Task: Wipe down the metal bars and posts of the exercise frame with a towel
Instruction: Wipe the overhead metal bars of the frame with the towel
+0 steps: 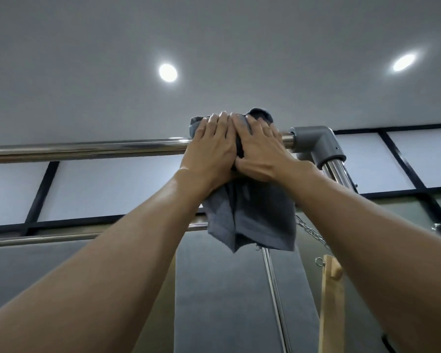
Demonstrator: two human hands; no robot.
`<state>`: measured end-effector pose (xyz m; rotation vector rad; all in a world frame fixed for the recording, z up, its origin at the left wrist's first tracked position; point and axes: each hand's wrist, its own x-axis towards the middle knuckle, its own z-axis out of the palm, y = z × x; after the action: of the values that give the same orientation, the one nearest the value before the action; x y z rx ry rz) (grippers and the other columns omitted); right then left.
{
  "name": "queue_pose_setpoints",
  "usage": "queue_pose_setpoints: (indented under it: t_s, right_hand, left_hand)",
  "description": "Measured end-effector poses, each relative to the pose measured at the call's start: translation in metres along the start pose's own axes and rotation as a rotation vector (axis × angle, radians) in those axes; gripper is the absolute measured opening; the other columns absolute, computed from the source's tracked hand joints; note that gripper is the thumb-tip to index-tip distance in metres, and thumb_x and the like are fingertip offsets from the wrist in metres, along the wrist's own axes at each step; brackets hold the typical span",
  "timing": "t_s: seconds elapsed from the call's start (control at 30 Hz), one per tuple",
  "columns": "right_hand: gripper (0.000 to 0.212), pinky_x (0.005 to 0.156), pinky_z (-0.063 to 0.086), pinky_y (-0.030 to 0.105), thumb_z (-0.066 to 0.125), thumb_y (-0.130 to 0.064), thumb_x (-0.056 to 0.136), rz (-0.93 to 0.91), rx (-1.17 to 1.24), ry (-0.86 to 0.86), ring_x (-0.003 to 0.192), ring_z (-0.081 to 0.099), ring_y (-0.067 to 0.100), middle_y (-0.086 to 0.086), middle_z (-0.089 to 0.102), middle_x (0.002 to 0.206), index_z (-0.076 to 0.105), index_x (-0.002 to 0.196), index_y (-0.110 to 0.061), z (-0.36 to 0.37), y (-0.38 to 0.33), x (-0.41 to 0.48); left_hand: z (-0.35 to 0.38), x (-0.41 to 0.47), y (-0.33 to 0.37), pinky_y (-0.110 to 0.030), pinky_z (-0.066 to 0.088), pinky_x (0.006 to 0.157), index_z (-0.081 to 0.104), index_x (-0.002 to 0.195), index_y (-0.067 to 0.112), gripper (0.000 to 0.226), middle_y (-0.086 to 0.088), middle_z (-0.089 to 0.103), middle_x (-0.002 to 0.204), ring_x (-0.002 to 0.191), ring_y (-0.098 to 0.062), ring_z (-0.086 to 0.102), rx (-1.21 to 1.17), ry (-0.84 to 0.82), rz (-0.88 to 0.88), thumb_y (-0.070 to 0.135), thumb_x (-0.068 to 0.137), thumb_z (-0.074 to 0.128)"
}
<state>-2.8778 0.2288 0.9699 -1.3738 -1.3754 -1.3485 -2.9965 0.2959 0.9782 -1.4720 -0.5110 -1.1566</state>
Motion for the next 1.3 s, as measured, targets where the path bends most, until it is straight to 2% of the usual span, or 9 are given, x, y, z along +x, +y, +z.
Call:
queue_pose_setpoints:
  t_s: [0.2,0.4,0.47,0.53,0.7,0.87,1.0,1.13,1.3]
  right_hand:
    - [0.072,0.121,0.007,0.043,0.045,-0.036,0.096,-0.047,-0.027,0.120,0.148,0.010,0.034,0.013,0.009,0.161,0.007,0.156,-0.025,0.019,-0.023,-0.012]
    - [0.062,0.107,0.032,0.044,0.035,-0.042,0.089,0.040,-0.060,0.226,0.129,0.043,0.037,0.017,0.043,0.141,0.030,0.149,-0.028,0.009,0.000,0.001]
    - [0.071,0.112,0.027,0.044,0.023,-0.048,0.081,0.006,-0.012,0.216,0.135,0.036,0.036,0.015,0.038,0.146,0.029,0.149,-0.030,0.013,-0.010,0.000]
    - [0.063,0.117,0.019,0.045,0.033,-0.040,0.089,-0.024,-0.010,0.192,0.141,0.027,0.037,0.017,0.029,0.153,0.027,0.151,-0.028,0.022,-0.009,-0.008]
    - [0.061,0.111,0.031,0.044,0.039,-0.029,0.091,-0.010,-0.040,0.252,0.134,0.038,0.039,0.019,0.033,0.149,0.030,0.151,-0.028,0.016,0.020,-0.019]
    - [0.071,0.116,0.022,0.043,0.053,-0.019,0.092,0.006,-0.017,0.218,0.142,0.026,0.035,0.016,0.025,0.155,0.020,0.154,-0.032,0.013,0.006,-0.009]
    - [0.100,0.121,0.014,0.046,0.068,-0.046,0.082,-0.122,-0.078,0.069,0.149,0.006,0.036,0.017,0.001,0.162,0.004,0.156,-0.025,0.013,0.024,-0.027]
    - [0.136,0.121,0.001,0.040,0.070,-0.073,0.063,-0.160,-0.242,-0.045,0.149,-0.013,0.030,0.015,-0.021,0.159,-0.017,0.153,-0.021,0.009,0.027,-0.036]
    - [0.123,0.120,0.009,0.044,0.072,-0.061,0.073,-0.069,-0.214,0.007,0.150,-0.004,0.032,0.018,-0.009,0.161,-0.010,0.154,-0.019,0.009,0.009,-0.031]
  left_hand:
    - [0.011,-0.025,-0.012,-0.046,0.014,0.121,0.020,0.152,-0.002,0.063,-0.022,0.020,0.158,0.148,-0.036,0.015,-0.085,0.137,-0.088,0.022,0.097,0.043]
    - [0.005,0.000,-0.008,-0.042,0.021,0.118,0.028,0.150,0.007,0.054,-0.020,0.024,0.155,0.146,-0.035,0.019,-0.219,0.129,-0.087,0.019,0.101,0.045]
    - [0.010,-0.006,-0.009,-0.047,0.028,0.116,0.035,0.146,0.002,0.052,-0.024,0.034,0.149,0.142,-0.040,0.027,-0.252,0.214,-0.128,0.017,0.098,0.048]
    - [0.013,-0.020,-0.002,-0.050,0.024,0.117,0.036,0.144,-0.004,0.057,-0.029,0.034,0.148,0.142,-0.044,0.026,-0.260,0.260,-0.134,0.019,0.094,0.049]
    - [-0.001,-0.018,0.011,-0.045,0.004,0.122,0.007,0.154,0.002,0.086,-0.020,0.003,0.161,0.150,-0.034,-0.002,-0.167,-0.005,-0.054,0.043,0.092,0.051]
    - [-0.006,-0.004,0.001,-0.042,0.005,0.122,0.007,0.154,0.002,0.079,-0.019,0.006,0.161,0.149,-0.034,0.001,-0.194,-0.028,-0.092,0.029,0.094,0.052]
    - [0.000,-0.012,-0.007,-0.043,0.006,0.122,0.006,0.154,0.003,0.083,-0.020,0.004,0.161,0.150,-0.034,0.000,-0.164,-0.005,-0.034,0.029,0.092,0.055]
    - [-0.006,-0.012,-0.016,-0.044,0.006,0.123,0.000,0.154,0.005,0.119,-0.018,-0.002,0.162,0.150,-0.033,-0.005,-0.162,-0.114,0.035,0.062,0.075,0.069]
    - [-0.016,-0.009,-0.018,-0.045,0.009,0.122,-0.001,0.155,0.008,0.130,-0.018,-0.001,0.162,0.150,-0.034,-0.004,-0.137,-0.192,0.013,0.063,0.066,0.077]
